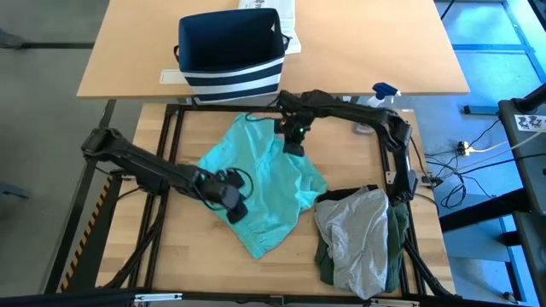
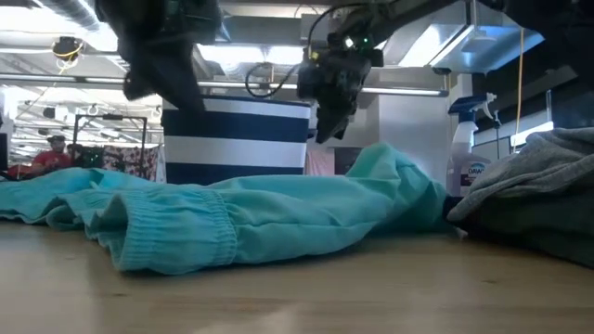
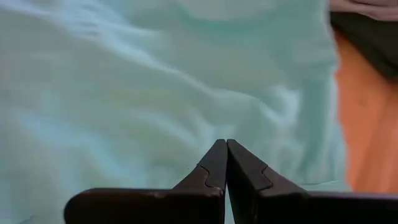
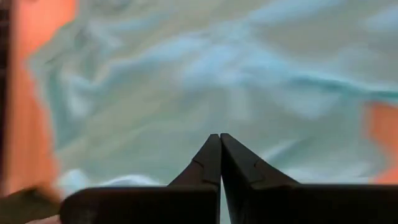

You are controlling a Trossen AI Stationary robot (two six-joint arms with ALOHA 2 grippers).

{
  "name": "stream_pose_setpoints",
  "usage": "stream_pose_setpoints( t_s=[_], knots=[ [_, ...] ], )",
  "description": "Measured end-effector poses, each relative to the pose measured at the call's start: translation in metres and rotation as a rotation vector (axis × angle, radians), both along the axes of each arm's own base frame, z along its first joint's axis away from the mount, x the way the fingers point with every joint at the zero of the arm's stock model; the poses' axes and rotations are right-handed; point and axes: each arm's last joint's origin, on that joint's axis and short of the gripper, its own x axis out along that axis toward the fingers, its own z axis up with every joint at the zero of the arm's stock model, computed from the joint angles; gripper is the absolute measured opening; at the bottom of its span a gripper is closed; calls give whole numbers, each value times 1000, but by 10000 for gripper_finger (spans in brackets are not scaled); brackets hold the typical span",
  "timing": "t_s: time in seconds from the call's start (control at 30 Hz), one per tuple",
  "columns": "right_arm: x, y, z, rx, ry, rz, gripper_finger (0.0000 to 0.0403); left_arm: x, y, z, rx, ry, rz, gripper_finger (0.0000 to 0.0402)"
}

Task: Fold Laundry from Bin
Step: Fold the blue shorts

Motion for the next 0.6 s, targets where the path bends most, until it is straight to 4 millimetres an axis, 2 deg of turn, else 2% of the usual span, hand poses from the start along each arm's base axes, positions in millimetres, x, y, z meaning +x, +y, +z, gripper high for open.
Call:
stream_pose_setpoints(
  t_s=[0.13,0.3,0.47,0.6],
  knots=[
    [10,-20,-10,-94,-74,-46,3,24,-16,-23,-42,-43,-43,0],
    [32,-32,-40,-109,-132,-95,3,49,-29,-49,-104,-106,-81,0],
    [43,-37,-80,-97,-75,-116,3,56,-37,-71,-142,-70,-92,0],
    [45,-39,-82,-208,-59,-132,3,56,-44,-89,-199,20,-153,0]
  ],
)
